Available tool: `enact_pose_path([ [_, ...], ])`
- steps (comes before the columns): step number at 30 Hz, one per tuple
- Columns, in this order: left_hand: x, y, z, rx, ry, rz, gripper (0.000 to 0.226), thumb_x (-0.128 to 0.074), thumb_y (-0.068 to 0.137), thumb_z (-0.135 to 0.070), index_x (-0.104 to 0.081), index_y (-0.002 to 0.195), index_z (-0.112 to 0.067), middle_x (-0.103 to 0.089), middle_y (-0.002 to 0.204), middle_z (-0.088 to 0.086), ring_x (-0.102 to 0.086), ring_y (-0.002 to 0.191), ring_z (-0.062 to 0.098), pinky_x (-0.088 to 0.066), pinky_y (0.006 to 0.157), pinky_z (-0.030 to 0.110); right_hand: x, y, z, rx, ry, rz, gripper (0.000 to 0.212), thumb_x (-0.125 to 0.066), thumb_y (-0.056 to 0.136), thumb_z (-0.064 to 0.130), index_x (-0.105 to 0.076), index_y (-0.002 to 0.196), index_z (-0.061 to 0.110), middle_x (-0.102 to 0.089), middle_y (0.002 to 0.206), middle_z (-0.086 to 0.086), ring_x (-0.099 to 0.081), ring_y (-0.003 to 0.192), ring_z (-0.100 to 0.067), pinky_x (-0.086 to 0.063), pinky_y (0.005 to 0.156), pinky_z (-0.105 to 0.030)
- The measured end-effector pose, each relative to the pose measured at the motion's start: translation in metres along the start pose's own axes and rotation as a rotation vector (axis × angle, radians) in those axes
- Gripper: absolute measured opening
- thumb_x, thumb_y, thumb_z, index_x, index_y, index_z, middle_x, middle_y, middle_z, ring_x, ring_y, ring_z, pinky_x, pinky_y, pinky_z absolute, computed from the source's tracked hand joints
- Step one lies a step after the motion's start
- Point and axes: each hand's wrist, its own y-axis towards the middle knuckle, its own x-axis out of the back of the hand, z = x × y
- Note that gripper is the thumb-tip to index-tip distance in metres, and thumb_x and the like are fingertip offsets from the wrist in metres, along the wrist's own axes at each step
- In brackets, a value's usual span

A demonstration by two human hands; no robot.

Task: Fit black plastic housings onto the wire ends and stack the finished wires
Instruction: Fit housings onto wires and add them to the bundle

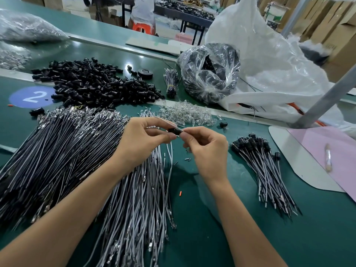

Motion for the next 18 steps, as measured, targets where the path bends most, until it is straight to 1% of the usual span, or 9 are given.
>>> enact_pose_path([
  [3, -0.0013, -0.0011, 0.0004, 0.002, 0.026, 0.005, 0.025, -0.078, 0.076, 0.003, -0.075, 0.090, -0.017, -0.077, 0.079, -0.002, -0.074, 0.072, 0.015, -0.057, 0.073, 0.021, -0.0001, -0.0004, 0.0017, -0.035, 0.108, -0.022, 0.015, -0.078, 0.079, 0.002, -0.073, 0.076, 0.016, -0.071, 0.078, -0.007, -0.069, 0.057, -0.015, -0.052, 0.056, -0.021],
  [5, -0.0016, -0.0021, -0.0003, 0.004, 0.014, 0.013, 0.024, -0.078, 0.075, 0.003, -0.075, 0.090, -0.015, -0.076, 0.079, -0.002, -0.074, 0.071, 0.017, -0.057, 0.070, 0.021, -0.0001, -0.0011, 0.0022, -0.053, 0.151, 0.008, 0.013, -0.078, 0.078, 0.002, -0.073, 0.077, 0.014, -0.072, 0.072, -0.008, -0.070, 0.058, -0.019, -0.053, 0.057, -0.022],
  [8, -0.0022, -0.0020, -0.0011, 0.010, -0.019, 0.025, 0.025, -0.079, 0.073, 0.003, -0.075, 0.092, -0.012, -0.077, 0.082, 0.001, -0.075, 0.074, 0.020, -0.058, 0.072, 0.023, 0.0001, -0.0022, 0.0031, -0.044, 0.184, 0.023, 0.017, -0.079, 0.077, 0.002, -0.073, 0.075, 0.018, -0.073, 0.067, -0.005, -0.071, 0.060, -0.022, -0.054, 0.057, -0.024],
  [12, -0.0048, -0.0026, -0.0001, 0.025, -0.045, 0.031, 0.024, -0.077, 0.076, 0.005, -0.076, 0.096, -0.006, -0.077, 0.085, 0.007, -0.075, 0.077, 0.023, -0.059, 0.071, 0.024, -0.0028, -0.0045, 0.0028, -0.018, 0.148, -0.003, 0.021, -0.080, 0.077, 0.005, -0.071, 0.074, 0.024, -0.072, 0.067, 0.002, -0.070, 0.059, -0.017, -0.053, 0.055, -0.024],
  [14, -0.0058, -0.0025, -0.0001, 0.041, -0.087, 0.023, 0.022, -0.074, 0.078, 0.005, -0.075, 0.097, -0.006, -0.077, 0.087, 0.008, -0.075, 0.080, 0.023, -0.059, 0.073, 0.025, -0.0040, -0.0041, 0.0018, -0.001, 0.121, -0.015, 0.024, -0.080, 0.077, 0.004, -0.069, 0.073, 0.025, -0.071, 0.067, 0.005, -0.069, 0.060, -0.015, -0.053, 0.056, -0.025],
  [16, -0.0069, -0.0022, -0.0003, 0.076, -0.197, 0.009, 0.015, -0.069, 0.085, 0.002, -0.074, 0.097, -0.006, -0.077, 0.089, 0.010, -0.075, 0.083, 0.023, -0.059, 0.074, 0.025, -0.0044, -0.0035, 0.0009, 0.028, 0.096, -0.028, 0.027, -0.079, 0.078, 0.002, -0.068, 0.073, 0.026, -0.071, 0.067, 0.007, -0.068, 0.061, -0.012, -0.054, 0.058, -0.024],
  [18, -0.0087, -0.0019, -0.0009, 0.129, -0.323, -0.018, 0.014, -0.064, 0.089, -0.001, -0.072, 0.100, -0.004, -0.076, 0.092, 0.013, -0.074, 0.082, 0.023, -0.059, 0.072, 0.024, -0.0053, -0.0043, 0.0008, 0.062, 0.067, -0.031, 0.029, -0.079, 0.077, 0.000, -0.068, 0.073, 0.027, -0.071, 0.067, 0.009, -0.067, 0.061, -0.009, -0.054, 0.060, -0.023],
])
